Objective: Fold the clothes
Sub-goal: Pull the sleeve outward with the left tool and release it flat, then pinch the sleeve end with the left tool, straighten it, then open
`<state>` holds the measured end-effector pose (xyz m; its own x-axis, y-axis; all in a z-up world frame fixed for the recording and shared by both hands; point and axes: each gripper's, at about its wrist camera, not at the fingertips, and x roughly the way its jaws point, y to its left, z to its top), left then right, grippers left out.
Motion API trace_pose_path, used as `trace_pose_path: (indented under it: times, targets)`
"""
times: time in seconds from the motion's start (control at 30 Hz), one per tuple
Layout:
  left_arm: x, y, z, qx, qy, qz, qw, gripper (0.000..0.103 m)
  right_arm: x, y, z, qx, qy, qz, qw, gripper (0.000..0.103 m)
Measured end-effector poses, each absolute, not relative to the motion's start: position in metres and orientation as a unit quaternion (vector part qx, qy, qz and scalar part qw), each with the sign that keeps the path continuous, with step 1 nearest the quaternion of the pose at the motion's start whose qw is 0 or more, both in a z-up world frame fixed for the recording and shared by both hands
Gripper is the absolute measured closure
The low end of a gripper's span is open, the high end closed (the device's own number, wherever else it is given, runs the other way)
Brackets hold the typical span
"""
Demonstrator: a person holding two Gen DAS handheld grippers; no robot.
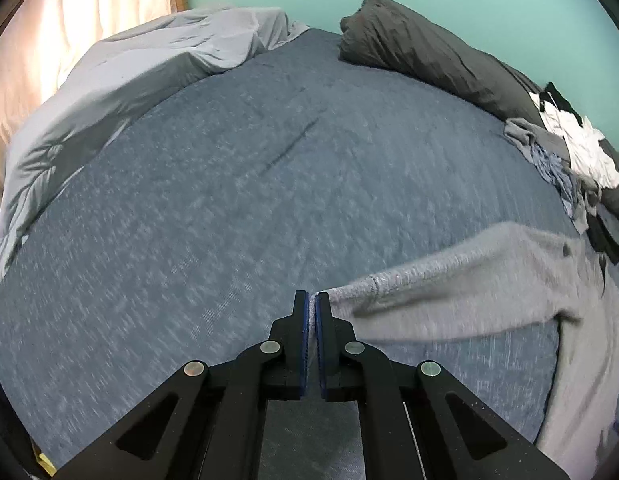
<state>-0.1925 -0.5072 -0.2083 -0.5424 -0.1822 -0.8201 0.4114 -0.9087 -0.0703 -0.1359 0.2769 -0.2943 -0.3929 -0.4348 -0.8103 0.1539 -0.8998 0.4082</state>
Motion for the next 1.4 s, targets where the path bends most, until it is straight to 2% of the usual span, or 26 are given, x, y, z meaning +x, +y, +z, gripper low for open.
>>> trace_pose_path:
  times: [0.53,0.73,0.8,0.87,1.03,1.1,1.13,1.17,1.4]
  targets:
    - [-0.229,-0.602,-0.210,0.468,0.145,-0.846,0.211,0.100,-0.146,0.249,-0.297,0.531,-0.103,-0.823,0.172,0.019]
    - [-0.230,-0.609,-0.221,0.480,0.133,-0.836,0.230,0.097,-0.145,0.239,-0.303,0.538,-0.106,-0.817,0.178,0.019]
    - [-0.227,-0.611,-0.222,0.478,0.150,-0.836,0.222,0.097,-0.144,0.237,-0.301,0.537,-0.106,-0.817,0.183,0.019]
    - [-0.224,-0.609,-0.223,0.482,0.150,-0.837,0.211,0.078,-0.143,0.235,-0.298,0.535,-0.104,-0.817,0.187,0.019]
    - [-0.207,-0.599,-0.227,0.488,0.144,-0.838,0.196,0.073,-0.140,0.233,-0.294,0.530,-0.111,-0.818,0.193,0.019]
    - [-0.200,-0.597,-0.230,0.484,0.150,-0.840,0.194,0.064,-0.137,0.231,-0.291,0.527,-0.111,-0.819,0.197,0.019]
    - [-0.197,-0.596,-0.232,0.484,0.150,-0.840,0.193,0.053,-0.135,0.231,-0.290,0.526,-0.110,-0.820,0.199,0.019]
    - [-0.195,-0.595,-0.236,0.487,0.147,-0.839,0.192,0.049,-0.134,0.231,-0.289,0.525,-0.108,-0.820,0.200,0.019]
    - [-0.193,-0.602,-0.269,0.487,0.197,-0.829,0.193,0.049,-0.133,0.233,-0.293,0.529,-0.109,-0.819,0.194,0.018]
